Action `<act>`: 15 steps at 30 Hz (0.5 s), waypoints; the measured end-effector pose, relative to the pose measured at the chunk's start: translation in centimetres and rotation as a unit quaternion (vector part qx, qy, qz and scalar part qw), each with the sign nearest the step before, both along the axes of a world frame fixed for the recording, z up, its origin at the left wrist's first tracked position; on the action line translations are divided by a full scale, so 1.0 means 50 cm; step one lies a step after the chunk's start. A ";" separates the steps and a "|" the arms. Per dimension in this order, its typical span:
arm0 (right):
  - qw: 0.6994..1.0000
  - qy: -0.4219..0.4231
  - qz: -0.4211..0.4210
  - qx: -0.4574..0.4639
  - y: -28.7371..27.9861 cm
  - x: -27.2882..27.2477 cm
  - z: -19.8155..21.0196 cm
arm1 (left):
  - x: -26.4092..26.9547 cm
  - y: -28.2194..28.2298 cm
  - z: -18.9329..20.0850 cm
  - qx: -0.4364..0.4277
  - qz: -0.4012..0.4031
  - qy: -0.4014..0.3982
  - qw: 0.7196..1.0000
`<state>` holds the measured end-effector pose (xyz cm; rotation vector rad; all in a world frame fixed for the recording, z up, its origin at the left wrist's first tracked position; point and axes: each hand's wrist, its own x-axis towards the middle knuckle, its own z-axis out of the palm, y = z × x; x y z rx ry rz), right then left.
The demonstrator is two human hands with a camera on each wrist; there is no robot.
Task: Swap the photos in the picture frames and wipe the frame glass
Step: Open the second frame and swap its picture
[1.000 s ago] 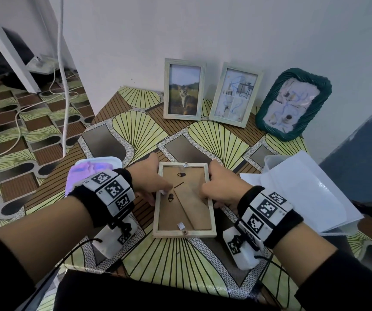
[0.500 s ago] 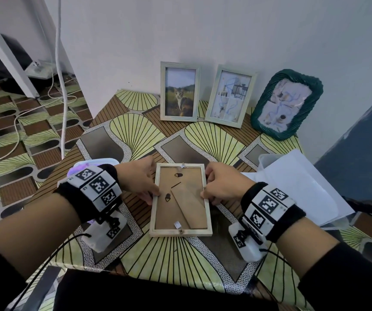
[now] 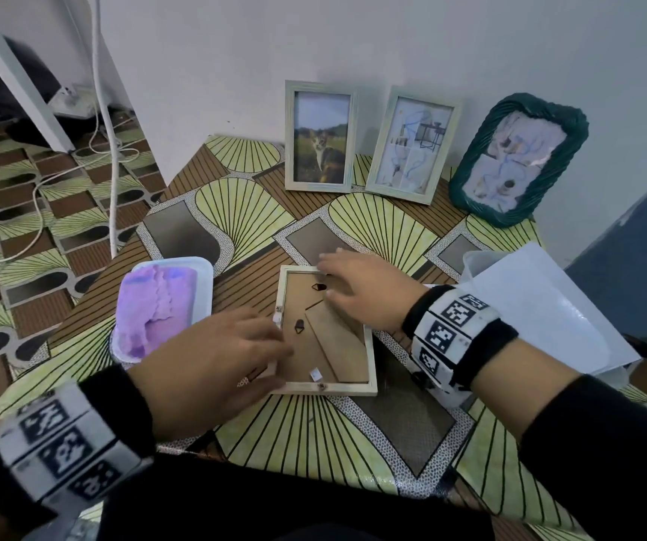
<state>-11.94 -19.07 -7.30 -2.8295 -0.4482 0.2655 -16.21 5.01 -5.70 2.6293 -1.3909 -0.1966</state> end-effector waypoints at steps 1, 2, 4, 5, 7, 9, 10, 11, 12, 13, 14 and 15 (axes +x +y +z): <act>1.000 0.013 0.004 -0.017 0.001 0.003 -0.003 | -0.006 0.007 -0.001 0.021 -0.009 0.001 1.000; 0.999 0.020 0.006 -0.030 0.000 0.004 -0.005 | -0.009 0.013 -0.001 0.033 -0.010 0.004 0.999; 0.998 0.020 0.004 -0.059 -0.002 0.001 -0.005 | -0.009 0.025 -0.002 0.036 -0.002 0.011 0.999; 0.997 0.014 -0.001 -0.075 -0.003 -0.003 -0.003 | -0.005 0.030 -0.004 0.036 0.003 0.011 0.999; 0.996 -0.005 -0.021 -0.090 -0.007 -0.015 0.003 | 0.008 0.041 -0.006 0.051 0.019 0.003 0.999; 0.995 -0.017 -0.048 -0.090 -0.015 -0.030 0.007 | 0.024 0.049 -0.008 0.081 0.048 -0.010 0.996; 0.994 -0.020 -0.061 -0.089 -0.021 -0.039 0.007 | 0.032 0.052 -0.012 0.096 0.058 -0.016 0.994; 0.994 -0.020 -0.073 -0.084 -0.026 -0.048 0.007 | 0.041 0.053 -0.017 0.111 0.062 -0.019 0.992; 0.994 -0.020 -0.083 -0.074 -0.032 -0.058 0.006 | 0.049 0.051 -0.023 0.124 0.066 -0.020 0.990; 0.993 -0.022 -0.094 -0.063 -0.037 -0.068 0.004 | 0.056 0.047 -0.028 0.127 0.070 -0.021 0.989; 0.993 -0.025 -0.106 -0.053 -0.041 -0.079 0.002 | 0.063 0.040 -0.033 0.125 0.076 -0.022 0.989; 0.991 -0.029 -0.122 -0.042 -0.045 -0.091 0.000 | 0.070 0.031 -0.038 0.121 0.084 -0.023 0.989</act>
